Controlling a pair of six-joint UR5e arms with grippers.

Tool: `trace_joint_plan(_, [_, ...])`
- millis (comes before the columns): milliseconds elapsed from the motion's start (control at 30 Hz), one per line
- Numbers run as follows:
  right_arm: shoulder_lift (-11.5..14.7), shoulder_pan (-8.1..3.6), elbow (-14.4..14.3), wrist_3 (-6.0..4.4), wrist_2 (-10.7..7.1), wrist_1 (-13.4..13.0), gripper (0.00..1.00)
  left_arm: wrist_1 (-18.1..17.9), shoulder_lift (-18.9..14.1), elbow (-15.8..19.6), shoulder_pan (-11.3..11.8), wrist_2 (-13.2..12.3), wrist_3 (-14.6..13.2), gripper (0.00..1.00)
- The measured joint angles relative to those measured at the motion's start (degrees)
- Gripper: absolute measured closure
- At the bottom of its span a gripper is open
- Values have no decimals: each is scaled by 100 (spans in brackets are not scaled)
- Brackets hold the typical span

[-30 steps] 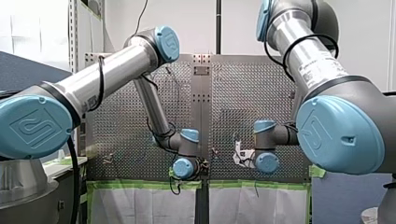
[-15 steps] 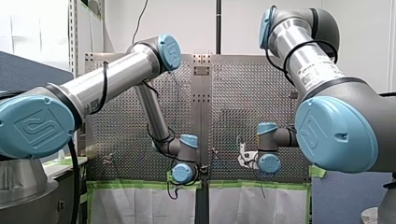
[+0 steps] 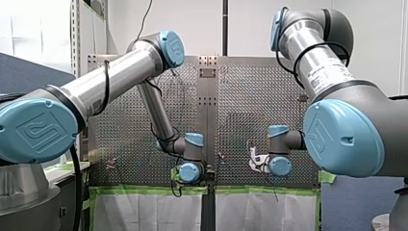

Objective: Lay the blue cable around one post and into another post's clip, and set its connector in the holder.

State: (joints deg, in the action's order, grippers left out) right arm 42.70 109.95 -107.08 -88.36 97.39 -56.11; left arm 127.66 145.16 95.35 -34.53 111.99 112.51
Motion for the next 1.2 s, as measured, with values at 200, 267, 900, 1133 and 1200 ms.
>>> trace_joint_plan(200, [-2, -30, 43, 43, 1, 81, 100, -36, -80, 1, -15, -17, -41, 100])
trace_joint_plan(267, [-2, -49, 80, 54, 8, 131, 100, -71, -91, 0, -11, -35, -49, 100])
trace_joint_plan(900, [-2, -272, 215, 111, -6, 230, 100, -523, 148, -22, 46, -358, -23, 100])
trace_joint_plan(1133, [-1, -310, 250, 136, -40, 245, 100, -517, 154, -166, 66, -464, -8, 100])
trace_joint_plan(1200, [-1, -319, 253, 134, -57, 238, 100, -512, 156, -208, 68, -491, -14, 100])
